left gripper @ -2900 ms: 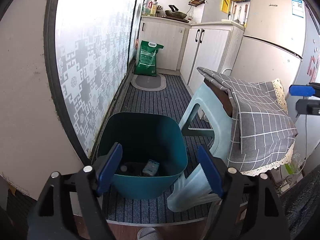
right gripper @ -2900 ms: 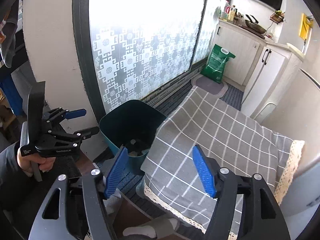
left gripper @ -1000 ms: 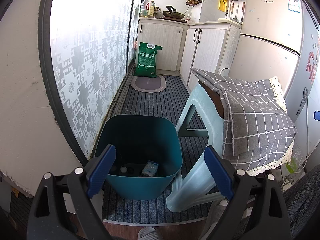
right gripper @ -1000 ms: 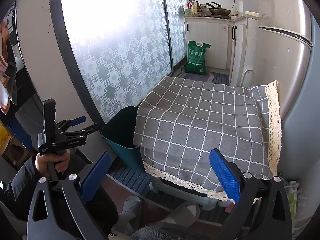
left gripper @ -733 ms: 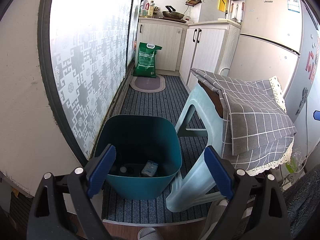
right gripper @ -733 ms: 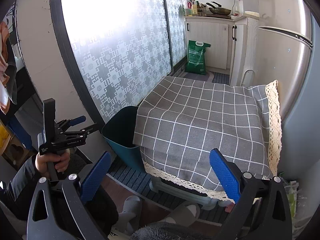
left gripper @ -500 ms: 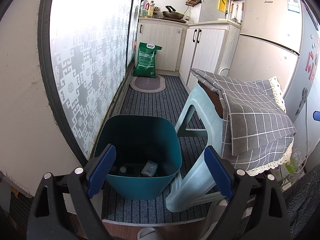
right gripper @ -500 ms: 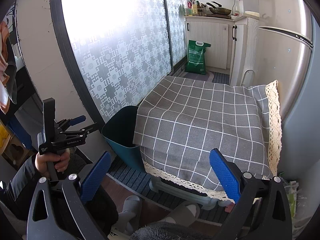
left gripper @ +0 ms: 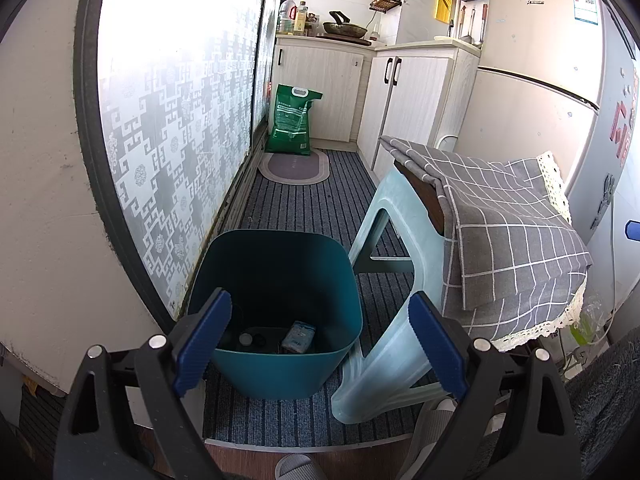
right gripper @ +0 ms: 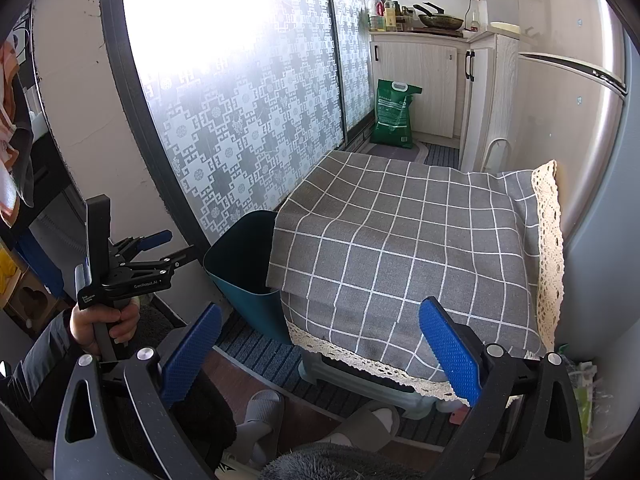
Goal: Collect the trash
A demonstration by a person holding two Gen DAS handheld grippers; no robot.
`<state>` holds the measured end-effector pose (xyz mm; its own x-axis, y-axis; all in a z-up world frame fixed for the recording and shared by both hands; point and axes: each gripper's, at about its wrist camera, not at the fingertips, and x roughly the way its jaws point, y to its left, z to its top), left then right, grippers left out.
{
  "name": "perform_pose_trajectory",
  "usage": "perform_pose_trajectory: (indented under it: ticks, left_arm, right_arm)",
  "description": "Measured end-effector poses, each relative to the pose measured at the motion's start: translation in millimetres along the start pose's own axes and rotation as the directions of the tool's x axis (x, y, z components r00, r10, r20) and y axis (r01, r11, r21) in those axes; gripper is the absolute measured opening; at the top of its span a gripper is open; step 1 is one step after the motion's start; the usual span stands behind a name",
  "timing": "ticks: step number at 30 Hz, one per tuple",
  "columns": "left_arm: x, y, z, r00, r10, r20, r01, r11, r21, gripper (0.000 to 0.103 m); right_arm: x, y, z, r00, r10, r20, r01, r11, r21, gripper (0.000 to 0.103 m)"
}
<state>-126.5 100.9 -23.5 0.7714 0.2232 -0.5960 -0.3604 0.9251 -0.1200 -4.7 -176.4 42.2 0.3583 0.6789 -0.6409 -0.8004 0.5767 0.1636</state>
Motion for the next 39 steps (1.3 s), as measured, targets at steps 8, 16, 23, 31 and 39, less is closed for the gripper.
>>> perform_pose_trajectory:
  ticks: [8,16,23,31,39]
  left_arm:
    - [-0.1,-0.7,-0.3,1.000,-0.001,-0.001,0.001,1.000,0.000,0.092]
    - [-0.1,-1.0,-0.3,1.000,-0.001,-0.001,0.001,1.000,0.000,0.092]
    - [-0.1,-1.3,-0.4,1.000,-0.001,-0.001,0.001,1.000,0.000,0.092]
    - [-0.2,-1.3,-0.4,1.000,-0.001,-0.001,0.001,1.000,0.001,0.093]
    - [-0.6,-1.5,-0.9,1.000,-0.002,-0.002,0.002,1.000,0.003,0.093]
  right_arm:
    - [-0.1,0.0,0.0,1.000,0.000,0.000,0.000,1.000,0.000,0.100]
    - [-0.1,0.1,0.0,1.000,0.000,0.000,0.000,1.000,0.000,0.100]
    - [-0.1,0.1,0.4,1.000,0.000,-0.001,0.000,1.000,0.000,0.100]
    - [0.3,0.7,-0.2,1.000,0.000,-0.002,0.000,1.000,0.000,0.100]
    - [0.8,0.9,-2.7,1.000,0.001,-0.006,-0.001,1.000,-0.002,0.100]
